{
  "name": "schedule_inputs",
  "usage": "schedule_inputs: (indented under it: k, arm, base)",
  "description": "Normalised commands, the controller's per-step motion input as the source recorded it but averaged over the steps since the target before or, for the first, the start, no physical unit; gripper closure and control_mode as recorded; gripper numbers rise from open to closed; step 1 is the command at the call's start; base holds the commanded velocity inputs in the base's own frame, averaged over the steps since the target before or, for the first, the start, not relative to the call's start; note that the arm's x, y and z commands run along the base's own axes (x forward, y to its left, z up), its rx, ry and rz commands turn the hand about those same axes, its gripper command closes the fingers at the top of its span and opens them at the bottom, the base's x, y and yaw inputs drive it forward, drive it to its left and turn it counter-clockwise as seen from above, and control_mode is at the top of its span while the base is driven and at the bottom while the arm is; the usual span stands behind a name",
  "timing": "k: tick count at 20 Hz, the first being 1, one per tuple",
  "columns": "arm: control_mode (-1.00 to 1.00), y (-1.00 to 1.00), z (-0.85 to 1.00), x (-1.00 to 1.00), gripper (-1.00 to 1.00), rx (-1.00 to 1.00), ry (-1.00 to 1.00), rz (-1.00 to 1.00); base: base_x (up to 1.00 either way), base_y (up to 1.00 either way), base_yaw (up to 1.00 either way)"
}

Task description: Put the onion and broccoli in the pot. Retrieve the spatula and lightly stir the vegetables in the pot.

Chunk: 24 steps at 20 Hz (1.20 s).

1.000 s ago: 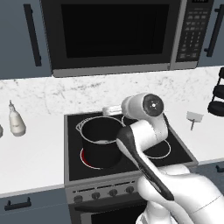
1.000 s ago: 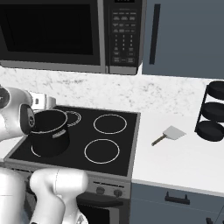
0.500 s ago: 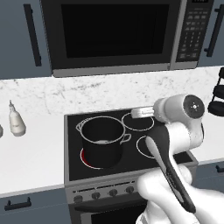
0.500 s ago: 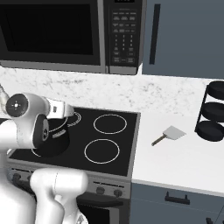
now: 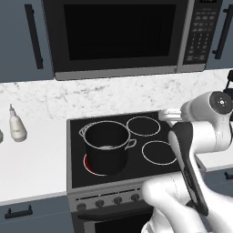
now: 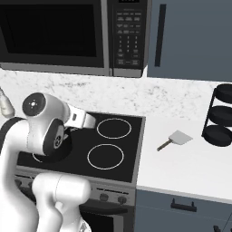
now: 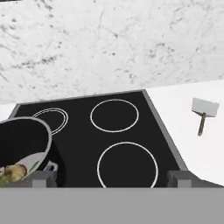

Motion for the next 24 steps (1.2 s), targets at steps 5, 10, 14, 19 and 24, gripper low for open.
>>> schedule_inputs:
  k: [5,10,14,19,24]
  arm:
    - [-1.0,-0.56,0.0,0.0,-1.0,0.0,0.19,-0.28]
    - [-1.0,-0.7,-0.04,0.0,-1.0,0.0,0.15,-0.1]
    - [-1.0,-0.56,-0.19,0.0,-1.0,0.0,0.08,0.0]
    - [-1.0,-0.49,-0.31,0.0,-1.0,0.0,0.02,0.0]
    - [-1.0,-0.34,-0.39,0.0,-1.0,0.0,0.0,0.0]
  base:
    - [0.0,0.0,0.0]
    - [0.0,0.0,0.0]
    - [0.0,0.0,0.0]
    - [0.0,0.0,0.0]
    - [0.0,0.0,0.0]
